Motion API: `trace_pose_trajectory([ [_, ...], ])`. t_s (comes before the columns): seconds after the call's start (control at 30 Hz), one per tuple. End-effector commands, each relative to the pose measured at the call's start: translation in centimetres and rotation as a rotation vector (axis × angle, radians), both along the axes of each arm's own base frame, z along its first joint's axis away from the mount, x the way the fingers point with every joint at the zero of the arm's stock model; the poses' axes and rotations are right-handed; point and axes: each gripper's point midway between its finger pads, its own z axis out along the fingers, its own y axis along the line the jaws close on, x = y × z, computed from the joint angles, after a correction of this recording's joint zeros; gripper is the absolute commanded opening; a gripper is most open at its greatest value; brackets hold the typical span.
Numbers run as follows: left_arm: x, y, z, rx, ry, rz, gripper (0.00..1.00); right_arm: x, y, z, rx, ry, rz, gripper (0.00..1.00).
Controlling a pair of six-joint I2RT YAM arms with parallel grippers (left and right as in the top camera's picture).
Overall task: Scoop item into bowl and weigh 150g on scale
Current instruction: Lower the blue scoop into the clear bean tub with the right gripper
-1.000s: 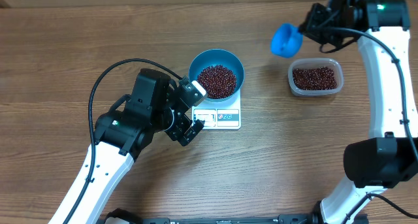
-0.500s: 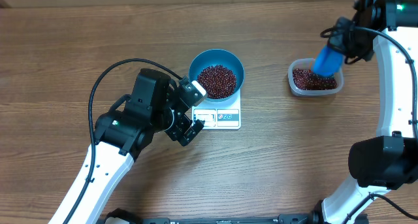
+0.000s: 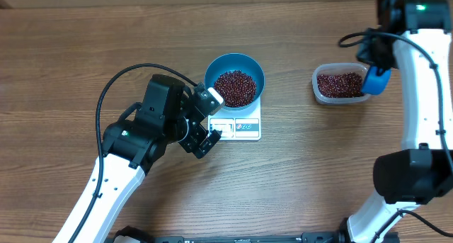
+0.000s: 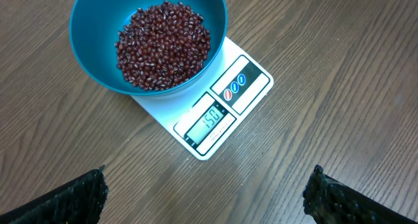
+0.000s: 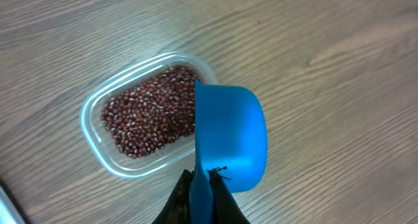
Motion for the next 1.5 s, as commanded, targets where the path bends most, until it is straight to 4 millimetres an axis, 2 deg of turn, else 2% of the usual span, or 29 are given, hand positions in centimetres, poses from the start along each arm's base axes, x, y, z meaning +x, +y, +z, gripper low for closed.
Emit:
trace_pose_trajectory([
  [0.0,0.2,0.1,0.3,-0.008,-0.005,0.01,1.0,0.4,1.5,3.3,-0.1,-0.087,0.053,0.04],
  [0.17,0.2,0.1,0.3,-0.008,-0.006,0.01,0.99,0.5,3.3,3.9,-0.193,-0.092,0.106,0.04],
  [0.4,0.2,0.1,0.3,-0.007,-0.005,0.01,0.99,0.3,4.1,4.9,-0.307,-0.093,0.133,0.04],
  [0.53,0.2,0.1,0.3,-0.008,-0.006,0.01,1.0,0.3,4.3,4.9,-0.301,-0.106,0.118,0.04],
  [0.63,0.2,0.1,0.3,-0.008,-0.006,0.01,1.0,0.6,4.5,4.8,-0.256,-0.153,0.04,0.04],
  [0.83,0.2,0.1,0.3,-0.008,-0.006,0.009,1.0,0.4,5.7,3.0,0.038,-0.232,-0.261,0.04],
  [1.03,0.2,0.1,0.3,-0.007,-0.005,0.01,0.99,0.1,4.5,2.9,0.094,-0.303,-0.521,0.04],
  [1.2,0.2,0.1,0.3,-0.008,-0.006,0.01,0.99,0.6,3.9,2.3,0.079,-0.351,-0.593,0.04],
  [1.47,0.2,0.1,0.3,-0.008,-0.006,0.01,0.99,0.9,3.9,-2.2,0.077,-0.331,-0.659,0.04],
])
